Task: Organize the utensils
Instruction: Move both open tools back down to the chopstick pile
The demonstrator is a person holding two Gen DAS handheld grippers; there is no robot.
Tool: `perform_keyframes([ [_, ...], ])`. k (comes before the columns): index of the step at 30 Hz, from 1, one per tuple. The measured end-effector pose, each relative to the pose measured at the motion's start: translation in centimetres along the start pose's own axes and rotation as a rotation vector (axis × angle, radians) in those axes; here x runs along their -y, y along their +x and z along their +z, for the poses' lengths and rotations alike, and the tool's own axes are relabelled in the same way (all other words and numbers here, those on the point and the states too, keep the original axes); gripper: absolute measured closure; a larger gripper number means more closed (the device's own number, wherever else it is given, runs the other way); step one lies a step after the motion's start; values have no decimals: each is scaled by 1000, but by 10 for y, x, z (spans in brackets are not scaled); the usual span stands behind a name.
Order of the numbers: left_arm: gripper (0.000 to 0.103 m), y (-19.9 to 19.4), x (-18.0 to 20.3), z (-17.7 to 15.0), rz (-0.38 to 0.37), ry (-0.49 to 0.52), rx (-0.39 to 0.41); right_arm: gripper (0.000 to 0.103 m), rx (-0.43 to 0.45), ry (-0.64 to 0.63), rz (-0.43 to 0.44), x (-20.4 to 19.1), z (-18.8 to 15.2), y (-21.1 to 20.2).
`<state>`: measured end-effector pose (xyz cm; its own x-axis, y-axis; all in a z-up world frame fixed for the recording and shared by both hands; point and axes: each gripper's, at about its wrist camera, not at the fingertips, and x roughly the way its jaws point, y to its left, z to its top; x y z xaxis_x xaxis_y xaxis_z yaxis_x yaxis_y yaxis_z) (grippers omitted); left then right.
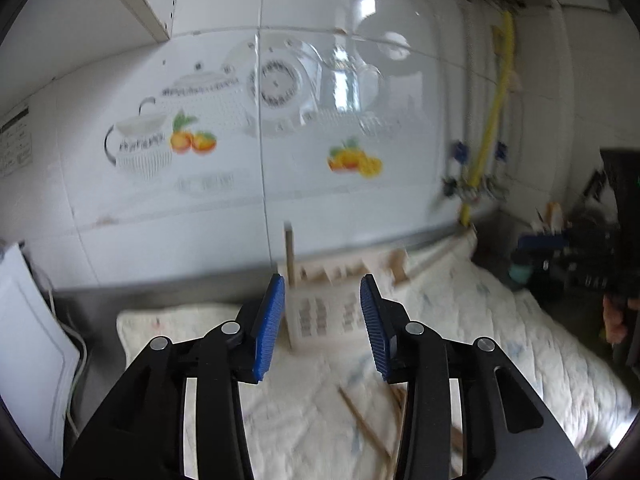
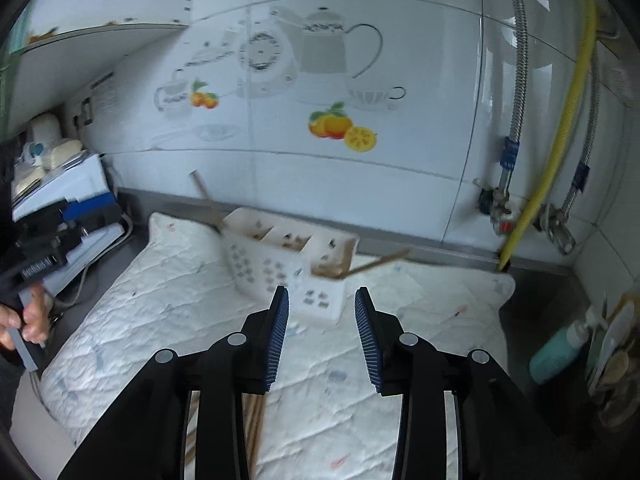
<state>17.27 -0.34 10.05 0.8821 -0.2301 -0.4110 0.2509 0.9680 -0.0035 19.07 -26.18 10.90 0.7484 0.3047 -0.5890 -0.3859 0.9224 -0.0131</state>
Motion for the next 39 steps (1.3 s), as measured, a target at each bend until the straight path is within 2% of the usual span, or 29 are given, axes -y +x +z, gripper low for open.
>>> perform_keyframes([
  [6, 63, -16, 14, -80, -66, -14, -116, 69, 0, 10, 20, -21, -58, -21],
  [11, 63, -9, 22, -141, -103, -28, -244, 69, -18, 46, 28, -34, -107, -28],
  [14, 63, -1, 24, -165, -105, -24, -299, 69, -50, 91, 42, -39, -134, -23],
  [23, 64, 9, 26, -197, -120, -24, -372, 70, -114, 130, 20, -52, -185, -12],
  [32, 80, 19, 34, -209, -141, -8, -398, 73, -152, 173, 32, -54, -210, 0],
  [35, 80, 21, 35, -209, -140, -3, -392, 73, -157, 182, 30, -52, -213, 1],
  [39, 86, 26, 38, -208, -138, 9, -392, 73, -161, 188, 32, -51, -215, 4],
])
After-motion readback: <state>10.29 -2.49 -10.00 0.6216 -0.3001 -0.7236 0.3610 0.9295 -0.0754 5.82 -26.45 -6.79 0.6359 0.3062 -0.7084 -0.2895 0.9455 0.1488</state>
